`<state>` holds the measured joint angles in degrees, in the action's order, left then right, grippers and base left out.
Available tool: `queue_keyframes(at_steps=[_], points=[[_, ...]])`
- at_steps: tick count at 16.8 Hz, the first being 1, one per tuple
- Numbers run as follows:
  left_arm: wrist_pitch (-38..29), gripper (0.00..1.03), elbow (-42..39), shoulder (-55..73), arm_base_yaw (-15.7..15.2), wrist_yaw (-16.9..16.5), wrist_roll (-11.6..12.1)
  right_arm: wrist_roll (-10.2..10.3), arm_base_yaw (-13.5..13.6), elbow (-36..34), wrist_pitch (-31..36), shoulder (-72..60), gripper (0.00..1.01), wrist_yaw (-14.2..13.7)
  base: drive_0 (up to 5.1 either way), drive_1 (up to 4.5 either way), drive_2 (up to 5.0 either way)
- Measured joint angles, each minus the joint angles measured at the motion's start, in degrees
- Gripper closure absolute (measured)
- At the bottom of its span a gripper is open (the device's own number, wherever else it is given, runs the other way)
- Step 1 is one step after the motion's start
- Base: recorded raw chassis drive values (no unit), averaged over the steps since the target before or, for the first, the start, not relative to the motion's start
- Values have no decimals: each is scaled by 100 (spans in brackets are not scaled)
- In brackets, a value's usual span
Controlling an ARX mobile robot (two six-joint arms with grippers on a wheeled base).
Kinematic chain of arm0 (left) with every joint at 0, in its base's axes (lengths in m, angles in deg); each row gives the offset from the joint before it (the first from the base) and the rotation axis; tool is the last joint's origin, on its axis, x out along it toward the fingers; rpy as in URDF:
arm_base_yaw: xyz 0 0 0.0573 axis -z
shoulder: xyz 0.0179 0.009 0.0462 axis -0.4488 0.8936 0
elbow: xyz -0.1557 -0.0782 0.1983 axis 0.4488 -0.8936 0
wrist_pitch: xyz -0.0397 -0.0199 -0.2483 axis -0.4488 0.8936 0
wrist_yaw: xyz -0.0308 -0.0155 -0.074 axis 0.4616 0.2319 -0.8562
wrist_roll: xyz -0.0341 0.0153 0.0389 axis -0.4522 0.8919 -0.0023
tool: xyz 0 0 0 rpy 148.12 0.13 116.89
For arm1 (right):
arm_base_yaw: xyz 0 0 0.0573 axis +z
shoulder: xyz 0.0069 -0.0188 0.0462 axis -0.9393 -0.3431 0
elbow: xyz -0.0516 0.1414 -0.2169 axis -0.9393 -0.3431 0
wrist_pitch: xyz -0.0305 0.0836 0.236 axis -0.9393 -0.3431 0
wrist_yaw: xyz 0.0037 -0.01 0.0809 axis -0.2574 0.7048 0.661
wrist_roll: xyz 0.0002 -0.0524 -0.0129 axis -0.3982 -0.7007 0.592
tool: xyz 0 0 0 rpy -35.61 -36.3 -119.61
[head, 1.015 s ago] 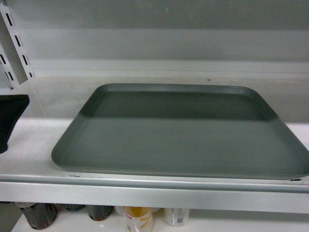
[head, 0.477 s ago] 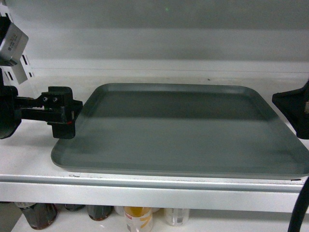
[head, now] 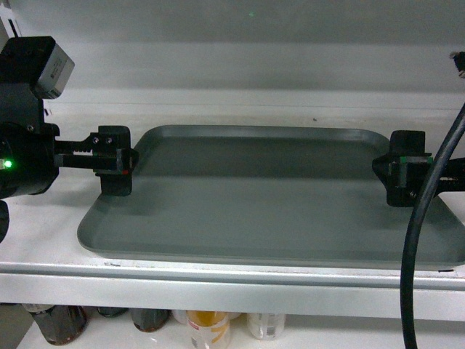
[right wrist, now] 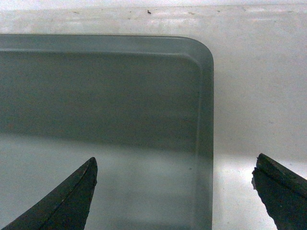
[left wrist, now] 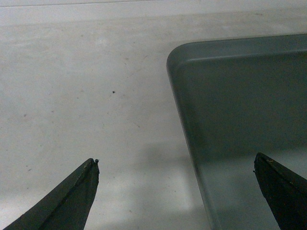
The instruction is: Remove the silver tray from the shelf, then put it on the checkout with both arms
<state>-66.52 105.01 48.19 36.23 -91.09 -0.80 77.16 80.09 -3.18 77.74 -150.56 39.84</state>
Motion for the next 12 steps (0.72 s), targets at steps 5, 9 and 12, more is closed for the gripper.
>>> queue_keyframes(at_steps=[5, 9, 12], points=[[262, 5, 162, 208, 101, -57, -103, -98, -57, 376, -170, -393, 3, -223, 0, 0, 0], [337, 5, 181, 365, 140, -13, -101, -184, -164, 529, -422, -636, 3, -326, 0, 0, 0], [321, 5, 190, 413, 144, -20, -101, -177, -160, 632, -588, -675, 3, -315, 0, 0, 0]])
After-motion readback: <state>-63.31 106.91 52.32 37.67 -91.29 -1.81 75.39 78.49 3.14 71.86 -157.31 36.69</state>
